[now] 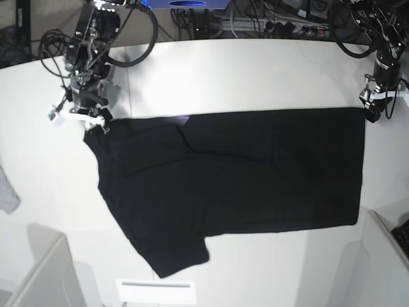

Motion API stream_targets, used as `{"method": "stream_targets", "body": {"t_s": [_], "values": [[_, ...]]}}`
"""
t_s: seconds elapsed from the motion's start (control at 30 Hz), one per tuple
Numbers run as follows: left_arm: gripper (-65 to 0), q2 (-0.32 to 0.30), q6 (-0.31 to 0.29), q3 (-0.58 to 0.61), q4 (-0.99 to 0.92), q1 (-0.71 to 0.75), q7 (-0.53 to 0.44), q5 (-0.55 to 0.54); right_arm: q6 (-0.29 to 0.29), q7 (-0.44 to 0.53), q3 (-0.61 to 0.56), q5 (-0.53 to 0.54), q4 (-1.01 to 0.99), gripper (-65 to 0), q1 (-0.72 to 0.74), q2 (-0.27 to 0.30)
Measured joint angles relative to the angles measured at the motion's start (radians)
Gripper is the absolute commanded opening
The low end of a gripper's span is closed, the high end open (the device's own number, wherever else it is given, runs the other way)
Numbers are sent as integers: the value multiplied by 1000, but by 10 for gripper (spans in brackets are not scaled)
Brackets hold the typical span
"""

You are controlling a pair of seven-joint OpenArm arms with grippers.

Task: Fold the T-shirt properly
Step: 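Drag the shirt back toward the robot with both grippers, then release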

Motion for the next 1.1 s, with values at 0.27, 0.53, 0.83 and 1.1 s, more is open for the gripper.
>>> {"method": "stream_targets", "body": {"t_s": [0.27,0.53,0.83,1.1], "values": [[-209,2,-7,-1,-67,-12,2,12,11,37,31,37,-126,-321,47,23],[-209,9,-11,82,-80,-64,3,87,19,43,32,37,-151,-321,79,23],[-209,10,-16,69,-159,-133,-29,84,64,27,30,92,-147,-324,73,23],[-209,7,-26,74,-208,-169,-47,71,103,67,30,109,-222,-324,111,24]]}}
